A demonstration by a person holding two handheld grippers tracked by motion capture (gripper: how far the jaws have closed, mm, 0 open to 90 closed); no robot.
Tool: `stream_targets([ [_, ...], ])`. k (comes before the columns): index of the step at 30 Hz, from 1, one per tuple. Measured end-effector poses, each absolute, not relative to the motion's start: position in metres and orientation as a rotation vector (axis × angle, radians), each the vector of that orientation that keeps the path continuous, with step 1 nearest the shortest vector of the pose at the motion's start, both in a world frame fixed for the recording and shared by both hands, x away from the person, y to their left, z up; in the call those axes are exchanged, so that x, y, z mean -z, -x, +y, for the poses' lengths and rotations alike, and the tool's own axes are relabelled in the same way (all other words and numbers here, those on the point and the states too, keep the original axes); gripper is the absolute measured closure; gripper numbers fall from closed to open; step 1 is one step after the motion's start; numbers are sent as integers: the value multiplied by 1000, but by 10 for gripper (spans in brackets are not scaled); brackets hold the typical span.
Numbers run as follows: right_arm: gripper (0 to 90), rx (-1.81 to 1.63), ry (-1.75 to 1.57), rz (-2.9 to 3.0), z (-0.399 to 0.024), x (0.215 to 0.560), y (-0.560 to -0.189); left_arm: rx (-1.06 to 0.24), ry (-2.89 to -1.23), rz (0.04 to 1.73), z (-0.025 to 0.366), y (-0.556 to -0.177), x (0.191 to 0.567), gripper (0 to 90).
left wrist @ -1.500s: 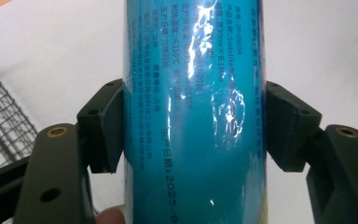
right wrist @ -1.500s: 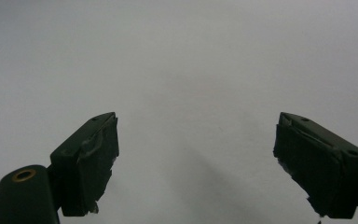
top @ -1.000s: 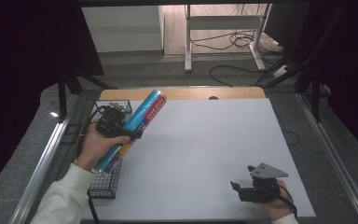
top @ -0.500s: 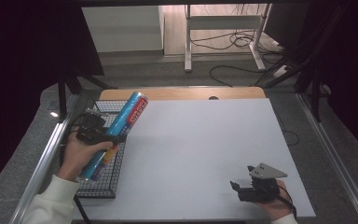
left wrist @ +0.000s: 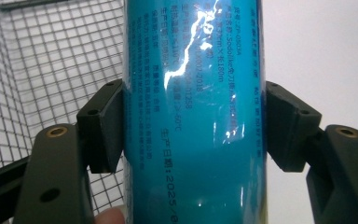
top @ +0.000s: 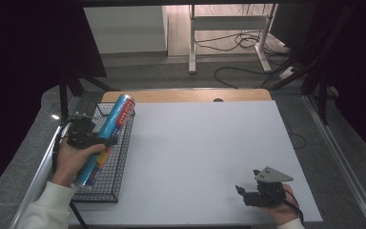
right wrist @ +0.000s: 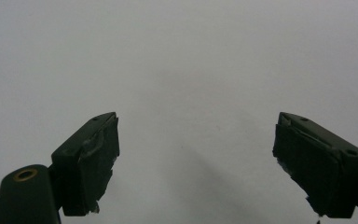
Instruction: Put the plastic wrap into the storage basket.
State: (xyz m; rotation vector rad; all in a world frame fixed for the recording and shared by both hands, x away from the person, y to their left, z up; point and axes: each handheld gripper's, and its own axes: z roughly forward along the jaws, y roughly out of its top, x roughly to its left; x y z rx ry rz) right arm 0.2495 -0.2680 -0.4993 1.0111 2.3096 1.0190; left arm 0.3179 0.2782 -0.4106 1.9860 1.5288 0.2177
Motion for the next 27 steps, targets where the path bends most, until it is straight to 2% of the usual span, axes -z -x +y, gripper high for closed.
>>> stream_targets([
  [9,149,-1012,-1012,2310,-267,499,-250,-228,-1931,1620,294,-319,422,320],
  [27,150,-999,-1009,2320,-265,501,-251,-242,-1940,1780,289,-336,450,319],
])
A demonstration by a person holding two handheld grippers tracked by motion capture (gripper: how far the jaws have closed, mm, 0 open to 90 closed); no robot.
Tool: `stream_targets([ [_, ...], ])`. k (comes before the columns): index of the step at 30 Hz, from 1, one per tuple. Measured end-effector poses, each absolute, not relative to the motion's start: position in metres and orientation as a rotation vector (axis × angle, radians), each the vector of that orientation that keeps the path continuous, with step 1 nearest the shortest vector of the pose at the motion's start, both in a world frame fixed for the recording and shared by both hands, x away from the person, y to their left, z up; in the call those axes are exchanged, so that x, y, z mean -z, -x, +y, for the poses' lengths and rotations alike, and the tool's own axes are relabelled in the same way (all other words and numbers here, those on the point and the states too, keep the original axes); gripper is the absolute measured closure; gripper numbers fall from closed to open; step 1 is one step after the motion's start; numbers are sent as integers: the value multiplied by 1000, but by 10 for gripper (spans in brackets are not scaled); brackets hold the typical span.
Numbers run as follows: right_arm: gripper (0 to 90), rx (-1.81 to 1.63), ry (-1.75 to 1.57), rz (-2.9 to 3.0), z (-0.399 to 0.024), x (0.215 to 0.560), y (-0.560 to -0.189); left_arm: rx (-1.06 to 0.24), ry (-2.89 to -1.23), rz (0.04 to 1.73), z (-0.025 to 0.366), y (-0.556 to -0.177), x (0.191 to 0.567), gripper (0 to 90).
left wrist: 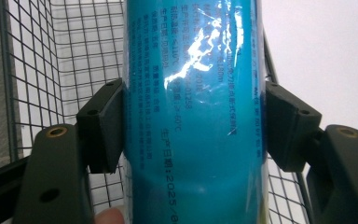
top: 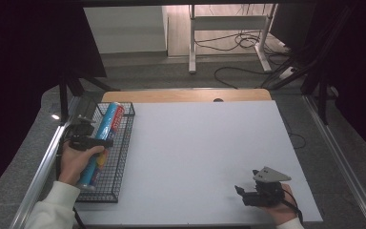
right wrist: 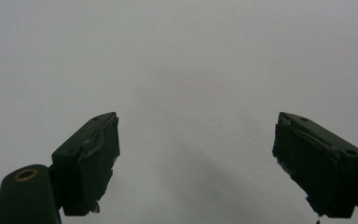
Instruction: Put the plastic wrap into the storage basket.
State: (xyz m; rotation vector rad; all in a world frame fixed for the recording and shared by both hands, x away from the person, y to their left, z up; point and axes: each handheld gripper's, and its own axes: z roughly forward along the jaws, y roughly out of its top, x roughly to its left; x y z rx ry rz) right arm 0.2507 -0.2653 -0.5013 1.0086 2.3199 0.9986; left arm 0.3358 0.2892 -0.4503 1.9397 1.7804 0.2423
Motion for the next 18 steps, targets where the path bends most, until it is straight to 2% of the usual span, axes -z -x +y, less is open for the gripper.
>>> stream_targets([
  [18,151,-980,-999,2323,-264,502,-251,-203,-2004,1881,277,-348,485,317],
])
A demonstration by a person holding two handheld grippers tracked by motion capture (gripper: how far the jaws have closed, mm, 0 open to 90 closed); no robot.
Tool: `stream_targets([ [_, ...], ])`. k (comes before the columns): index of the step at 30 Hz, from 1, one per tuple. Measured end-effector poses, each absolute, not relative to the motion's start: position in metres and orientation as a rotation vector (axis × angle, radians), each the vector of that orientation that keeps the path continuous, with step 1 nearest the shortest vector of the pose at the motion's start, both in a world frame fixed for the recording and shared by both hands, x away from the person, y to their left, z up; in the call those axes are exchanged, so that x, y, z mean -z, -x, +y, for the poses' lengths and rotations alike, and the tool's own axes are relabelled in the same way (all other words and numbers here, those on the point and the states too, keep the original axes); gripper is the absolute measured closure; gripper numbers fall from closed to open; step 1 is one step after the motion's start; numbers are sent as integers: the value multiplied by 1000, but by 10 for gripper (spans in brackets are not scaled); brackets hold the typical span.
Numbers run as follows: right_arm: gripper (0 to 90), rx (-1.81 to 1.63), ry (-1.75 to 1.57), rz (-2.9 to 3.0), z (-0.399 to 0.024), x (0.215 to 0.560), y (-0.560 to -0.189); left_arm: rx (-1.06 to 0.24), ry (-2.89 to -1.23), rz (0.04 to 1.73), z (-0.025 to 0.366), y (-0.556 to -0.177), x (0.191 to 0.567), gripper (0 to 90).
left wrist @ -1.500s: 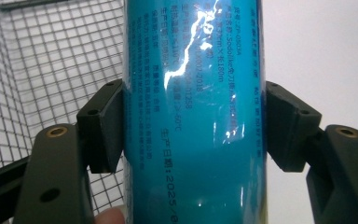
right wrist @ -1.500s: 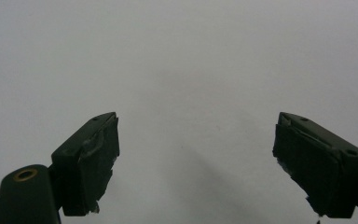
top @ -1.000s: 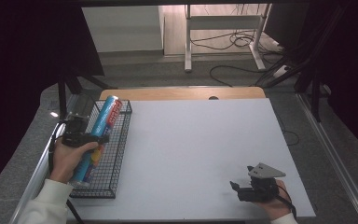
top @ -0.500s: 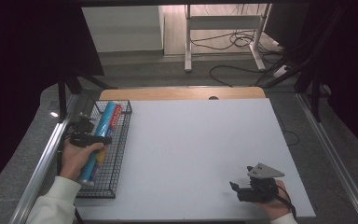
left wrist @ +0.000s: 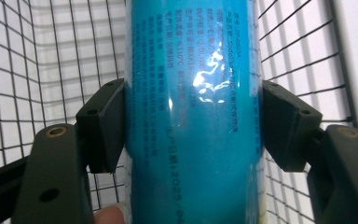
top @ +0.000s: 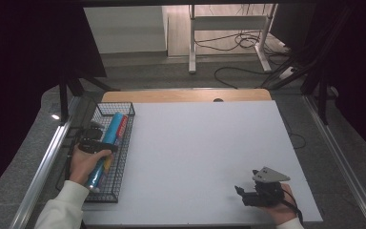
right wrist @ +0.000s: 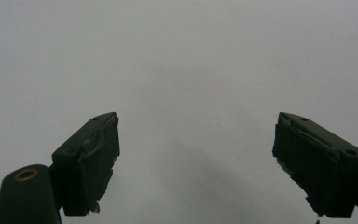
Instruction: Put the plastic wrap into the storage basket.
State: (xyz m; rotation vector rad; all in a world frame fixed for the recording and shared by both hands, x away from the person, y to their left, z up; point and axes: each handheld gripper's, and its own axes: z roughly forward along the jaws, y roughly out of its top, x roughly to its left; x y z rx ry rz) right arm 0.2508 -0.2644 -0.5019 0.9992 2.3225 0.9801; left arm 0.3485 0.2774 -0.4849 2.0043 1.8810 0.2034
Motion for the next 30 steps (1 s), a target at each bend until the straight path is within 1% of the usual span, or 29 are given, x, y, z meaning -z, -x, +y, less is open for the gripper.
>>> stream_targets([
  [2,151,-980,-999,2323,-264,502,-251,-199,-2011,1880,277,-348,487,309],
  [4,151,-978,-997,2323,-264,502,-251,-198,-1983,1858,280,-346,480,322],
  [9,151,-980,-991,2324,-263,502,-250,-251,-1950,1760,274,-333,453,207],
  [10,151,-982,-992,2323,-263,501,-250,-268,-1954,1711,272,-328,447,192],
  [11,151,-982,-992,2323,-263,501,-250,-268,-1954,1711,272,-328,447,182],
  [13,151,-986,-990,2315,-263,501,-250,-306,-1943,1604,264,-312,437,166],
  [14,151,-986,-990,2315,-263,501,-250,-306,-1943,1604,264,-312,437,163],
  [15,151,-997,-980,2307,-263,500,-249,-323,-1934,1546,260,-302,434,161],
  [18,151,-1021,-973,2300,-264,498,-250,-310,-1933,1429,252,-285,435,156],
  [20,151,-1044,-972,2305,-265,497,-252,-279,-1944,1355,246,-273,437,161],
  [28,150,-1099,-995,2307,-267,494,-255,-265,-1980,1162,218,-233,450,165],
  [30,150,-1098,-995,2307,-268,494,-253,-258,-2002,1150,213,-227,455,165],
])
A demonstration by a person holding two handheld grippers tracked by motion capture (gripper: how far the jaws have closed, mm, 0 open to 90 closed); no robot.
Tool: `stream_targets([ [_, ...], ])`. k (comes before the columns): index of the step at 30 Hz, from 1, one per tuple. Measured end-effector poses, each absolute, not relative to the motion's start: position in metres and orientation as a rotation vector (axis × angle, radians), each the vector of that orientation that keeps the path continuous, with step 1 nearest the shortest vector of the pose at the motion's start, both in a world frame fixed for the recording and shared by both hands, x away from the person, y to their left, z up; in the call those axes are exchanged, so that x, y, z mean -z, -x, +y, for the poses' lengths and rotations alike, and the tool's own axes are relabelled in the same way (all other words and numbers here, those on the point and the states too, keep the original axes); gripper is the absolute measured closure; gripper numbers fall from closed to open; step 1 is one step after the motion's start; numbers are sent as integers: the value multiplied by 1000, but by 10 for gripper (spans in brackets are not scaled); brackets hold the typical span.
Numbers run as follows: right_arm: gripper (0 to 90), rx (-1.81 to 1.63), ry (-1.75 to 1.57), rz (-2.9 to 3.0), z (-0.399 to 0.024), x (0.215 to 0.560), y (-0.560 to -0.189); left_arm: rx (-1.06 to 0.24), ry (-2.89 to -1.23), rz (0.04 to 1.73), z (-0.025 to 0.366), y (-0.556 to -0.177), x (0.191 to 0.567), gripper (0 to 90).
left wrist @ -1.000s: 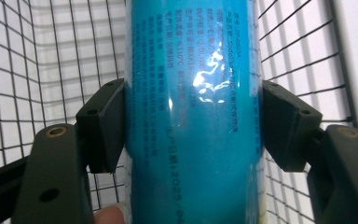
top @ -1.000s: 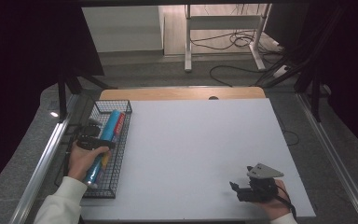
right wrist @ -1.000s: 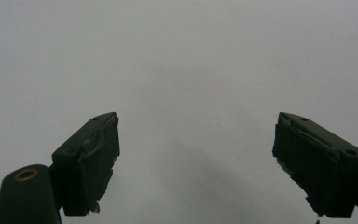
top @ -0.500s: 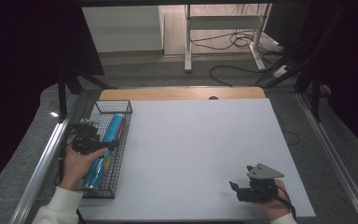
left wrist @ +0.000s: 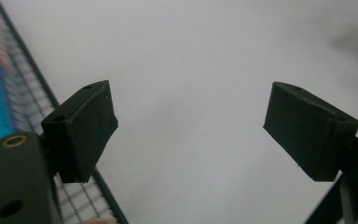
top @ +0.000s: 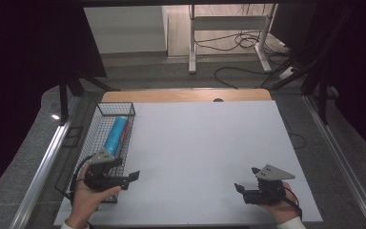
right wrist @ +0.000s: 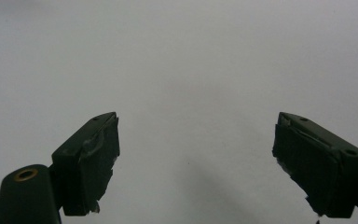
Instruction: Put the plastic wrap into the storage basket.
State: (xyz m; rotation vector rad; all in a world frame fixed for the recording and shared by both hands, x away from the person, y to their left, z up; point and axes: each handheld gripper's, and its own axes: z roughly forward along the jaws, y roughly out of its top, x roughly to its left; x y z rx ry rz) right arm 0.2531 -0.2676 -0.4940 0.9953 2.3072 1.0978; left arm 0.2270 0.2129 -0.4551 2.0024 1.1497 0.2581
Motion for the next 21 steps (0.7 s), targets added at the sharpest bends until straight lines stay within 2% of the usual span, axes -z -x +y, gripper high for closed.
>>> stream_targets([
  [10,151,-1117,-947,2319,-265,492,-246,-255,-2026,1160,209,-203,483,181],
  [12,151,-1117,-942,2327,-263,493,-246,-288,-2042,1154,206,-199,489,185],
  [21,150,-1142,-930,2333,-262,492,-247,-313,-2030,1112,195,-198,486,188],
])
